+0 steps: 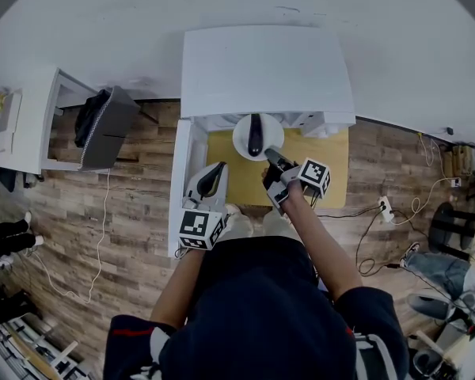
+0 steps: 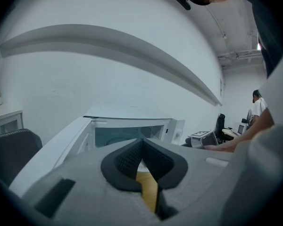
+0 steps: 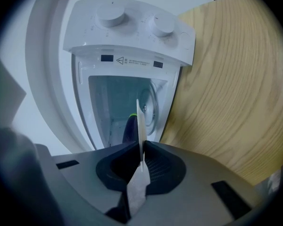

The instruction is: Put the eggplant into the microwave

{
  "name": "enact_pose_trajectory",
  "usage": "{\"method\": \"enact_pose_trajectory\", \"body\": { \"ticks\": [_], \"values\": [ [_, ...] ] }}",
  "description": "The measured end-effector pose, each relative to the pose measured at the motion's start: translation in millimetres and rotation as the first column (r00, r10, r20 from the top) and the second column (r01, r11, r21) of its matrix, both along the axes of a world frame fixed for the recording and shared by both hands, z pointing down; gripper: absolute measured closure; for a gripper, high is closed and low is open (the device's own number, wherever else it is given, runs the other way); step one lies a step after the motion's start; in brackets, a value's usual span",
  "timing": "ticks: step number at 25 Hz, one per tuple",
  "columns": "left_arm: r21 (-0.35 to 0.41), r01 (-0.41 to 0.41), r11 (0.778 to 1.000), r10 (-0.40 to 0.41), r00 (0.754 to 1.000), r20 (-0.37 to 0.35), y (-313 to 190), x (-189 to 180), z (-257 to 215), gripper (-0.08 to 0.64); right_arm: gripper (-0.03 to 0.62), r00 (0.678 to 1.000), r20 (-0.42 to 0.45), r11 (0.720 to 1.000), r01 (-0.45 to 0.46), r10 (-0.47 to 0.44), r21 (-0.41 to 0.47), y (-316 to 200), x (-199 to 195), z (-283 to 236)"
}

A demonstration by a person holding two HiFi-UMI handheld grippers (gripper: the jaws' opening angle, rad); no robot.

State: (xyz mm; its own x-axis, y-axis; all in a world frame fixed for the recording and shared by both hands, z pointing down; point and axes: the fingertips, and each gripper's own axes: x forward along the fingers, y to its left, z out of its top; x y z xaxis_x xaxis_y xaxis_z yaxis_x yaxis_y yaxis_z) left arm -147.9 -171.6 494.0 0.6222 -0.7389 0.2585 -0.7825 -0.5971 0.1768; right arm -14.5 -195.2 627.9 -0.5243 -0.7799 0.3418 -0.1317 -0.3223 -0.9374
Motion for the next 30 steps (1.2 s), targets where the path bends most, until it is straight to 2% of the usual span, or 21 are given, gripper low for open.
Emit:
{"method": "enact_pose_trajectory", "body": {
  "ticks": [18, 30],
  "values": [
    [-0.029, 0.03, 0.999, -0.029, 0.999, 0.031, -7.3, -4.3, 13.9, 0.543, 0.568, 1.0, 0.0, 0.999, 0.031, -0.031, -0.038, -29.0, -4.1, 31.5],
    [-0.053, 0.049, 0.997, -0.047, 0.998, 0.041, -10.5, 0.4, 25.0, 0.543, 0.568, 1.0, 0.03, 0.999, 0.008, -0.006, -0.051, -44.4, -0.6, 45.1]
  ]
}}
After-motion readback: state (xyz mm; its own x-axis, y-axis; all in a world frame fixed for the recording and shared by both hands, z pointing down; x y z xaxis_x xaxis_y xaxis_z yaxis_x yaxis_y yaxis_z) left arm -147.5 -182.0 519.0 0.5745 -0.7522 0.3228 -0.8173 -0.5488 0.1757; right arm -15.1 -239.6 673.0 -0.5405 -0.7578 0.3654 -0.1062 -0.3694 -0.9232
